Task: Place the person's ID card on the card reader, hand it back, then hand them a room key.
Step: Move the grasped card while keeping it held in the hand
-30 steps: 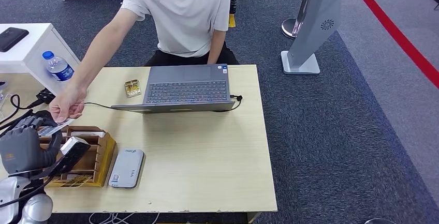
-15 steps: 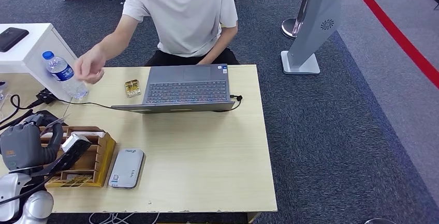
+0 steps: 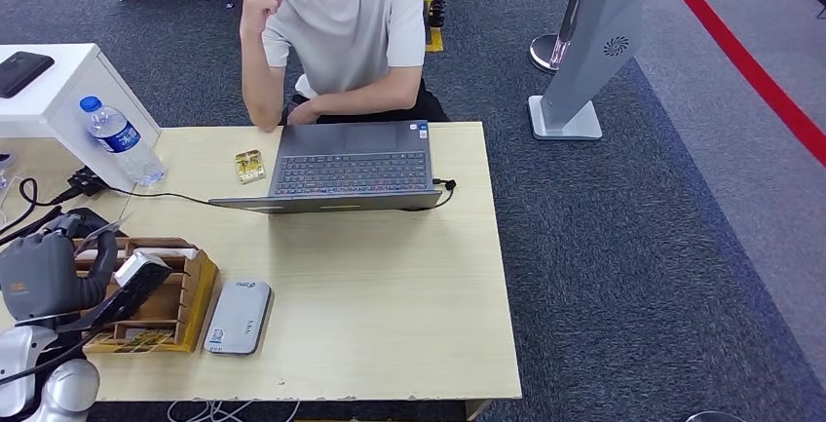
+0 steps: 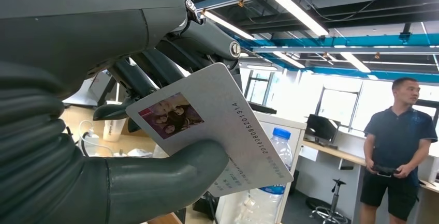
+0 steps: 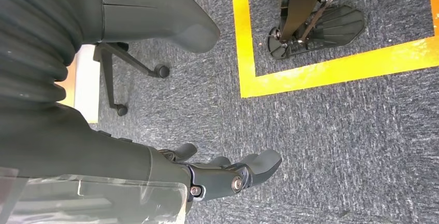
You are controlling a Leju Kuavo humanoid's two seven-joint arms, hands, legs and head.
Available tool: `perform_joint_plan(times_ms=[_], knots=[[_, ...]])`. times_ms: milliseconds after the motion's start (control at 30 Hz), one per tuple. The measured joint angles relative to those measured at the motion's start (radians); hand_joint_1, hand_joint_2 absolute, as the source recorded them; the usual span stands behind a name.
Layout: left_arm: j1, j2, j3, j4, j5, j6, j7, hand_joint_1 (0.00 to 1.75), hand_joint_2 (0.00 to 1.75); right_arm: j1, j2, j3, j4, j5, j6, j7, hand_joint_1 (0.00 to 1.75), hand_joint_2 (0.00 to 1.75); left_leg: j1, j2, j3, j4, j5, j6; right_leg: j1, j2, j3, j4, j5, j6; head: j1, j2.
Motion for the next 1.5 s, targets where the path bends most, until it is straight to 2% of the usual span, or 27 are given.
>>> perform_joint_plan(times_ms=[433,700,833,967,1133,1500], knots=[[0.008,0.010,0.000,-0.001,-0.035,0.031,0.008,1.75,1.75,0.000,0.000,0.000,0.000,0.003,0.000,0.002,0.00,1.75,0.000,0.000,0.000,0.000,0.000,0.000,0.000,0.000,0.000,0.000,0.000,0.000,0.000,0.000],[0.135,0.000,-0.007,-0.063,-0.212,0.122,0.002,1.75,1.75,0.003,0.000,-0.015,0.000,0.000,-0.003,0.010,0.00,1.75,0.000,0.002,0.000,0.000,-0.001,-0.001,0.000,0.002,-0.001,0.000,0.000,0.000,0.000,0.000],[0.171,-0.012,-0.046,-0.086,-0.314,0.137,0.003,1.75,1.75,0.003,0.000,-0.019,0.000,0.000,-0.002,0.009,0.00,1.75,0.000,0.002,-0.001,0.000,-0.001,-0.001,0.000,0.002,-0.001,0.000,0.000,0.000,0.000,0.000],[0.175,-0.023,-0.104,-0.089,-0.392,0.139,0.021,1.75,1.75,0.003,0.001,-0.022,0.000,0.002,-0.001,0.002,0.00,1.75,0.000,0.002,0.000,0.000,-0.001,-0.001,0.000,0.002,0.000,0.000,0.000,0.000,0.000,0.000],[0.171,-0.026,-0.163,-0.089,-0.414,0.144,0.044,1.75,1.75,0.003,0.003,-0.024,0.000,0.003,-0.003,0.000,0.00,1.75,0.000,0.002,0.000,0.000,-0.001,-0.001,0.000,0.002,0.000,0.000,0.000,0.000,0.000,0.000],[0.165,-0.019,-0.205,-0.082,-0.431,0.142,0.073,1.75,1.75,0.003,0.005,-0.030,0.000,0.005,-0.005,0.008,0.00,1.75,0.000,0.002,0.000,0.000,-0.001,-0.001,0.000,0.002,-0.001,0.000,0.000,0.000,0.000,0.000]])
